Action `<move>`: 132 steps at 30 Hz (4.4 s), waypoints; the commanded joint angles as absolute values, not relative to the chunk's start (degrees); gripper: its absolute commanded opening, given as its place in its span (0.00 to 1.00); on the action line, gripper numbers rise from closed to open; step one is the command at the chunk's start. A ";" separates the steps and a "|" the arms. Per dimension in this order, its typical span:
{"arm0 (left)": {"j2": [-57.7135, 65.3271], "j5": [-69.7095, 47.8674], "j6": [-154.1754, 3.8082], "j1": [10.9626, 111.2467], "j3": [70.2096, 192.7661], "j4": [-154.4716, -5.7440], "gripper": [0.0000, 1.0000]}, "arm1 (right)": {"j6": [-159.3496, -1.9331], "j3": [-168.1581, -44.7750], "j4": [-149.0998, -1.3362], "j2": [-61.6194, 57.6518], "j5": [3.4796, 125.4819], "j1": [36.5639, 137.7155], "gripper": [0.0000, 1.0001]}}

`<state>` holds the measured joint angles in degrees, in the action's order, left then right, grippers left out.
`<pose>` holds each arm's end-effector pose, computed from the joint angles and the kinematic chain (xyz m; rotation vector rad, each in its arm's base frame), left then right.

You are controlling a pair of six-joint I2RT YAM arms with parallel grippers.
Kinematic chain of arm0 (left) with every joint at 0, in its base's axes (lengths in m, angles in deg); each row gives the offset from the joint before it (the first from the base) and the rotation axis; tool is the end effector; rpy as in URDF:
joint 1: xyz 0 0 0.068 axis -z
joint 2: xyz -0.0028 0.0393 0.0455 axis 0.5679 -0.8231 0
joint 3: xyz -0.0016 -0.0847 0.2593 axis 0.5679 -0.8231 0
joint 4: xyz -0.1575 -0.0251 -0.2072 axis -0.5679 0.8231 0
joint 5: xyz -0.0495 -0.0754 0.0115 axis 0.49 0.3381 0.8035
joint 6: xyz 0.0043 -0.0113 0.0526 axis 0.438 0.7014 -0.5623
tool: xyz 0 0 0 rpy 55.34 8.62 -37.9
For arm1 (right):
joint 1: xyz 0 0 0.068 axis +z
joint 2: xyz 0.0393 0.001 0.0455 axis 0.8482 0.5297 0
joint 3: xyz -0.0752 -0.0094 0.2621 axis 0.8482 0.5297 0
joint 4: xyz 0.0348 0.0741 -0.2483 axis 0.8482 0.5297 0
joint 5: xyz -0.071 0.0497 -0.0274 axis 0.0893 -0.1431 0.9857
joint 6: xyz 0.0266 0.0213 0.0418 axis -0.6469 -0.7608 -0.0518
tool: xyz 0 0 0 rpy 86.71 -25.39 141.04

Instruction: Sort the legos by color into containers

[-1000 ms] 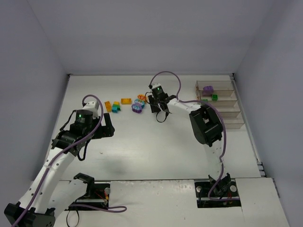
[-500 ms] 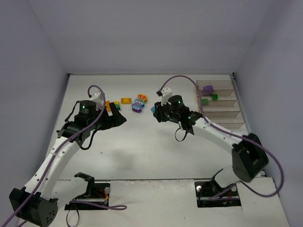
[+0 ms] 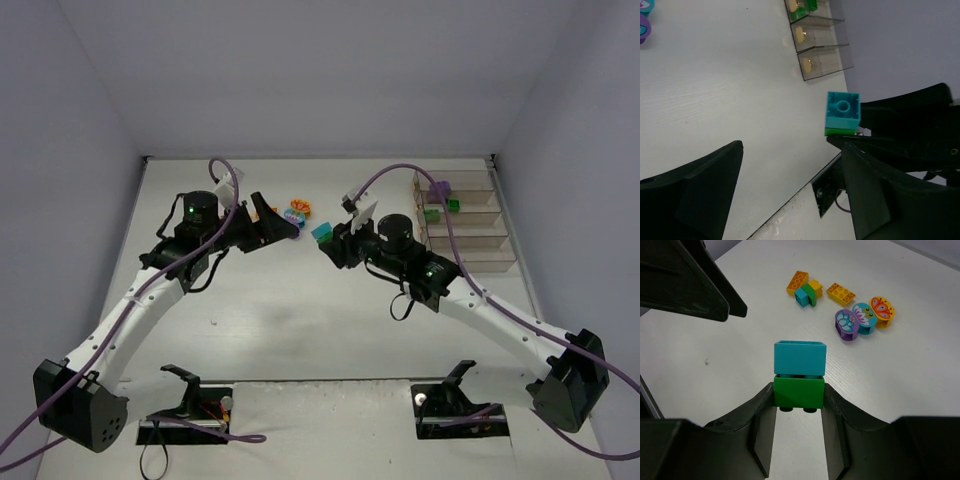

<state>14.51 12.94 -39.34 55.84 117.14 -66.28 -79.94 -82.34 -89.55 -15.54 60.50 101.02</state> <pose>0.2320 -0.1106 0.3491 -0.0509 2.0774 -1.3083 0.1998 0.1961 0.3431 -0.6814 1.5282 0.8192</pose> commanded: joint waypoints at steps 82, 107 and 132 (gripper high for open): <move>5.29 -4.94 -28.49 73.72 123.57 -77.04 0.25 | -84.72 -81.20 -91.99 -18.12 65.97 102.75 0.00; 16.09 -7.59 -42.10 62.14 119.44 -64.74 0.05 | -90.70 -93.90 -80.39 -0.66 72.13 72.01 0.00; 29.47 7.35 -70.14 57.46 109.86 -67.62 0.06 | -77.16 -120.13 -72.13 31.72 68.61 54.06 0.33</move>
<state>29.43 5.07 -65.40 57.74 109.78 -60.70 -78.03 -116.70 -72.13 31.76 68.90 54.24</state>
